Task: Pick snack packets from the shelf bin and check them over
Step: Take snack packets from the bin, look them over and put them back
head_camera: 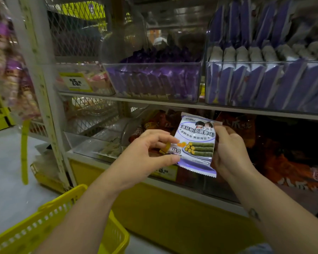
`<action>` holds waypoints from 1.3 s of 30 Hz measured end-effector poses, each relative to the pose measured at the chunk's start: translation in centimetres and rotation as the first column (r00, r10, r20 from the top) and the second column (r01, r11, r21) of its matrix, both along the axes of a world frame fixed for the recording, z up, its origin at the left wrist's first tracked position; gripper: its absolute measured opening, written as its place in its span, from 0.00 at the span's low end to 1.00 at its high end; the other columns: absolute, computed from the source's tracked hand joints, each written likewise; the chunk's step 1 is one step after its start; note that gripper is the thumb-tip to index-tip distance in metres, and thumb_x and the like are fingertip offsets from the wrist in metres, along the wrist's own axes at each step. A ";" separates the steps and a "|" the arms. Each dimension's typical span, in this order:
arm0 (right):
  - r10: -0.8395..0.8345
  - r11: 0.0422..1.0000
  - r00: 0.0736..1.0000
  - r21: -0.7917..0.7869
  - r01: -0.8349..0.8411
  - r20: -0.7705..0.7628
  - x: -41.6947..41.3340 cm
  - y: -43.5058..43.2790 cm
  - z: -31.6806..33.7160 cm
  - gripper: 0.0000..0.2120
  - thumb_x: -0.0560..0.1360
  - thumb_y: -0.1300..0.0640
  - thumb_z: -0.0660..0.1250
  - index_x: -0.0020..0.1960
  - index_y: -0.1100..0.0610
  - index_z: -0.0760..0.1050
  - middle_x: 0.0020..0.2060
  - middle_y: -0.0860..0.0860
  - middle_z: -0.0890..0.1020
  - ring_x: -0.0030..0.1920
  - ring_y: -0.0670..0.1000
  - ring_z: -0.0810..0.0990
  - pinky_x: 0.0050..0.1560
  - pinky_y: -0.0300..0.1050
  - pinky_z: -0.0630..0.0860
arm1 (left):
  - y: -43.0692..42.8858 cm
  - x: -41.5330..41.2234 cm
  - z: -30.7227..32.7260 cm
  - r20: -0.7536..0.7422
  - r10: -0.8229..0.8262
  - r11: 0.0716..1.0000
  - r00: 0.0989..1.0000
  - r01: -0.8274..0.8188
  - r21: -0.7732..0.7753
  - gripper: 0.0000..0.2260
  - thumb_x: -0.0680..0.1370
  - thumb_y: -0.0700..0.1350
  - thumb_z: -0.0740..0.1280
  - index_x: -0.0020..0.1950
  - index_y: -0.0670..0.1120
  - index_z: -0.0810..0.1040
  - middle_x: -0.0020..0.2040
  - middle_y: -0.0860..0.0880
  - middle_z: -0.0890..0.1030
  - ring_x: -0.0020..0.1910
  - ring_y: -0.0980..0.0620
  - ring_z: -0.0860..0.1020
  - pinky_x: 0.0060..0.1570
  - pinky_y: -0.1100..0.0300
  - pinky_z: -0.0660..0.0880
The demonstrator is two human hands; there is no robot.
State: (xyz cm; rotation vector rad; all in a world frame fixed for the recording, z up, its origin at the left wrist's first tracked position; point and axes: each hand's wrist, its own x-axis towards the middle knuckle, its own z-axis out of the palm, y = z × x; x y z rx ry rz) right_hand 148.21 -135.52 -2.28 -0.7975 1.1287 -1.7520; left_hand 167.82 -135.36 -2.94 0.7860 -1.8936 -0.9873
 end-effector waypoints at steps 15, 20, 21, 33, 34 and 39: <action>0.262 0.965 0.962 -0.005 -0.263 -0.075 0.7 1.2 0.6 0.37 0.70 0.38 0.66 0.71 0.59 0.66 0.55 0.53 0.83 0.47 0.51 0.86 0.39 0.45 0.82 | 0.1 0.3 0.9 -0.112 0.180 0.951 0.977 -0.202 -0.236 0.08 0.76 0.43 0.71 0.41 0.55 0.82 0.42 0.56 0.82 0.40 0.57 0.81 0.41 0.63 0.79; 0.136 0.956 0.848 -0.156 -0.248 -0.513 1.1 3.0 1.2 0.33 0.65 0.27 0.65 0.66 0.37 0.68 0.58 0.45 0.78 0.44 0.45 0.85 0.38 0.41 0.81 | -0.1 0.6 1.4 -0.314 0.189 0.959 0.931 -0.243 -0.143 0.07 0.73 0.46 0.70 0.40 0.60 0.82 0.38 0.57 0.84 0.39 0.55 0.83 0.41 0.63 0.79; 0.082 0.946 0.818 -0.213 -0.243 -0.570 1.1 3.4 1.5 0.26 0.66 0.26 0.62 0.60 0.35 0.73 0.57 0.47 0.80 0.42 0.48 0.85 0.40 0.43 0.82 | -0.1 0.6 1.4 -0.322 0.193 0.958 0.927 -0.249 -0.145 0.07 0.72 0.47 0.70 0.41 0.60 0.82 0.38 0.57 0.83 0.38 0.55 0.83 0.41 0.63 0.79; -0.133 0.946 0.743 -0.309 -0.103 -0.656 1.6 3.6 1.7 0.23 0.60 0.37 0.71 0.47 0.50 0.72 0.49 0.43 0.80 0.50 0.41 0.80 0.50 0.50 0.81 | 0.8 -1.6 0.8 -0.229 0.115 0.974 0.967 -0.155 -0.167 0.06 0.70 0.46 0.73 0.39 0.58 0.81 0.38 0.55 0.84 0.39 0.56 0.82 0.39 0.61 0.79; -0.127 0.948 0.747 -0.301 -0.103 -0.653 1.5 3.5 1.6 0.21 0.62 0.39 0.72 0.47 0.50 0.72 0.51 0.42 0.79 0.51 0.38 0.79 0.50 0.44 0.81 | 0.8 -1.7 0.8 -0.220 0.111 0.979 0.969 -0.145 -0.144 0.05 0.69 0.46 0.73 0.39 0.58 0.81 0.37 0.54 0.83 0.39 0.56 0.82 0.39 0.61 0.78; -0.097 0.945 0.741 -0.294 -0.140 -0.664 0.8 3.3 1.3 0.18 0.64 0.46 0.74 0.48 0.49 0.71 0.54 0.40 0.78 0.51 0.31 0.76 0.45 0.31 0.77 | 0.7 -1.5 1.0 -0.165 0.108 0.993 0.980 -0.114 -0.030 0.01 0.70 0.52 0.72 0.39 0.57 0.83 0.38 0.53 0.84 0.40 0.57 0.80 0.44 0.57 0.79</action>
